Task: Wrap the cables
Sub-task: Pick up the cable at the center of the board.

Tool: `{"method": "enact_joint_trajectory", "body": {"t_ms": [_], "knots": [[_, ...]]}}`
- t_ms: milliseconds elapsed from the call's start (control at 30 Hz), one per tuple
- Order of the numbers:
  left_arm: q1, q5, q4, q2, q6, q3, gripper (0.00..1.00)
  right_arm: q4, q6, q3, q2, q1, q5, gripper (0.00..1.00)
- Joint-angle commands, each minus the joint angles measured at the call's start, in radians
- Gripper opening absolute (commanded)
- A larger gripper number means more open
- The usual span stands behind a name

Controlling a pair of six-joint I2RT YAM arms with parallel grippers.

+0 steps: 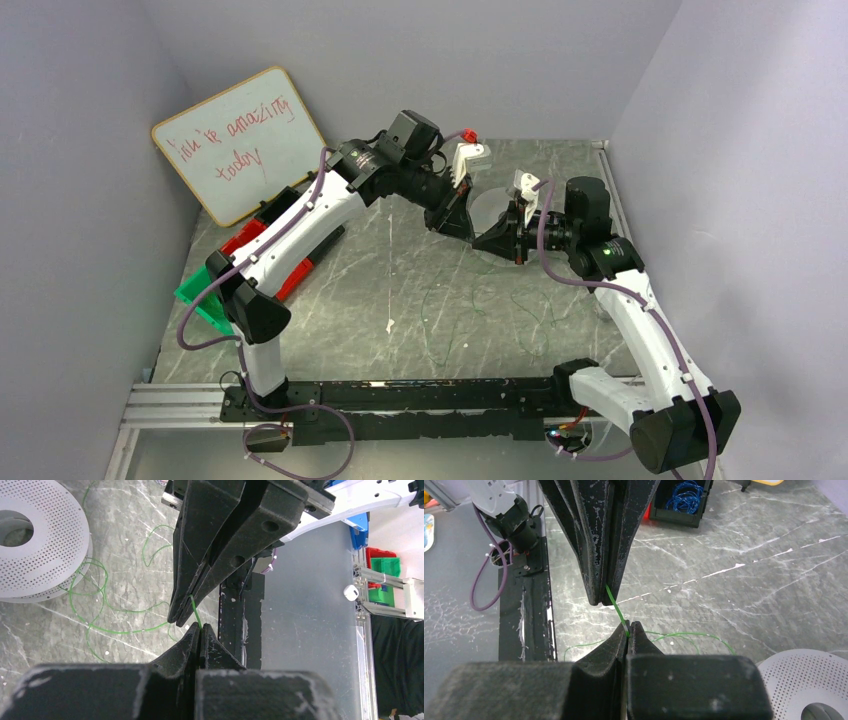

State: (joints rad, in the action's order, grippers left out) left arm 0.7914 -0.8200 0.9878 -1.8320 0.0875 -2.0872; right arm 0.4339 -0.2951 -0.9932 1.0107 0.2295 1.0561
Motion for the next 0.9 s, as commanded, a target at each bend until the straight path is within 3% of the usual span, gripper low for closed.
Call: {"method": "enact_joint_trajectory", "body": {"t_ms": [0,567,733,867], "knots": [[-0.003,-0.072,-0.049,0.029,-0.045,-0.006,0.03,-0.057,0.014,0.014,-0.006,-0.006,0.028,0.00],[-0.001,-0.094,-0.106,0.003,-0.146,0.003,0.03,-0.113,0.060,0.031,-0.011,-0.005,0.050,0.00],[-0.005,-0.031,-0.107,0.012,-0.138,0.021,0.02,-0.079,0.019,0.018,-0.055,-0.022,0.038,0.32],[-0.023,-0.022,-0.127,0.035,-0.147,0.052,0.03,-0.091,0.004,0.031,-0.105,-0.056,0.022,0.40]]}}
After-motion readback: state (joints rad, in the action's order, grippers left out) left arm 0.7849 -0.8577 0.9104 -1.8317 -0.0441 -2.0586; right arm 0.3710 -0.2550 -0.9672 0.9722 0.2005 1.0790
